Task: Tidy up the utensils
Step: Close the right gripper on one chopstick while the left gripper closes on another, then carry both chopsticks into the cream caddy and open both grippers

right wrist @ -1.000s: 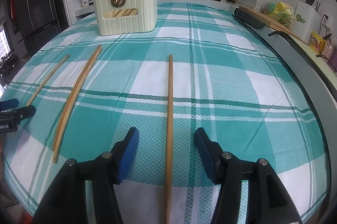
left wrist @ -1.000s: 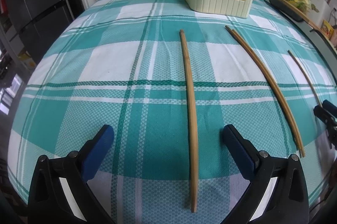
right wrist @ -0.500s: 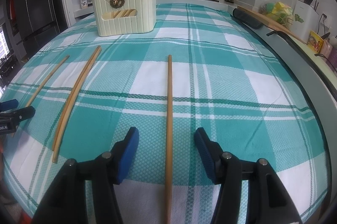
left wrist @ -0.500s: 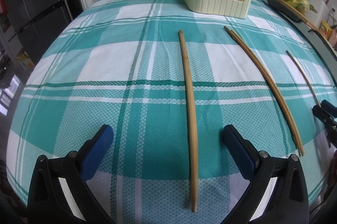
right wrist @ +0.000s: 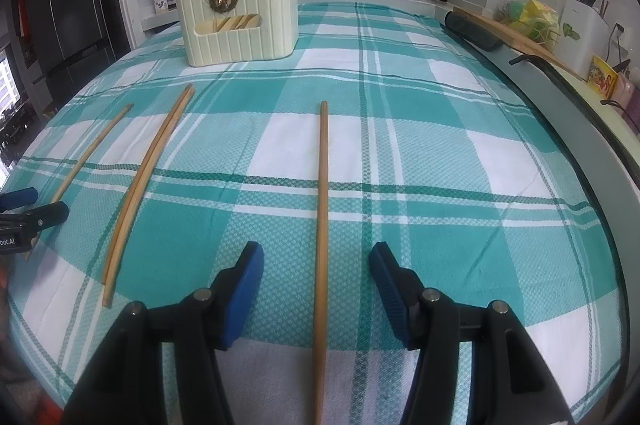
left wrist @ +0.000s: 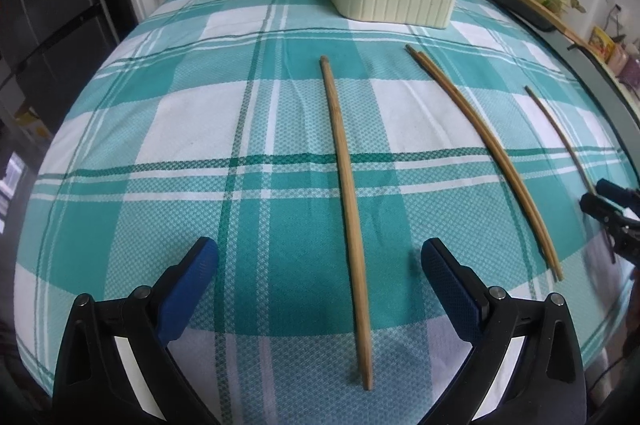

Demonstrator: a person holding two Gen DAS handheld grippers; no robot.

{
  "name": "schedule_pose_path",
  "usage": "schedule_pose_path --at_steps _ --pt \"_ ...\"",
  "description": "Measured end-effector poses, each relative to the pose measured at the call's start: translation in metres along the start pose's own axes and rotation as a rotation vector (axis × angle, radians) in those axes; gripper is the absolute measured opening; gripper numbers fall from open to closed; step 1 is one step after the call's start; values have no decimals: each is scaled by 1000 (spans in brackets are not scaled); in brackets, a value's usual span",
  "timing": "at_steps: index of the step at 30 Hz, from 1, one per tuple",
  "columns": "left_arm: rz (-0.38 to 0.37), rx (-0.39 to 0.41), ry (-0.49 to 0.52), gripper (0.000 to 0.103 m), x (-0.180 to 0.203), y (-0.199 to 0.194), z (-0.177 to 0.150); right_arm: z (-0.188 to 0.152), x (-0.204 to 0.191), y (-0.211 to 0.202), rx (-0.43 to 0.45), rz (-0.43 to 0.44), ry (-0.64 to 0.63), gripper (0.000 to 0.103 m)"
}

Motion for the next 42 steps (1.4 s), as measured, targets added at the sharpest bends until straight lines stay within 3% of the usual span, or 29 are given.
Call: schedule_pose_path --at_steps 3,10,14,20,24,25,26,28,29,30,35,42 --pt "-55 26 33 102 -5 -13 19 8 7 1 -99 69 12 65" --pt "-159 -59 25 102 -8 19 70 45 31 1 -133 120 40 65" --pt "-95 -104 60 95 -7 53 85 66 33 26 -201 184 84 65" --pt "-69 -185 36 85 -11 90 94 75 17 75 -277 158 3 64" --pt "-19 -205 109 81 0 104 101 86 3 99 -274 114 -95 60" --pt "-34 -208 112 71 3 106 103 89 0 103 -277 114 -105 57" --pt "-46 -211 112 67 5 106 106 94 -1 108 -276 111 -107 50" --pt "-49 -207 123 33 10 107 111 102 -4 113 -273 94 -117 29" --pt "-50 -202 131 24 13 107 112 105 -4 115 -273 103 -108 7" --pt "-38 -195 142 8 14 107 113 106 -3 118 -280 105 -91 6" --pt "-43 -140 104 5 13 92 113 108 5 114 -231 106 -14 6" --pt "-116 65 50 5 9 0 146 137 14 37 -29 169 57 6"
Point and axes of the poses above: each gripper's, at about its wrist camera, not at the fingertips, and y roughly the way its jaws point, x to its right, z to its top, the point moved 2 cm from there along y, roughly the way its jaws point, and after that the axes turned 11 degrees about x, right-handed, at the moved point
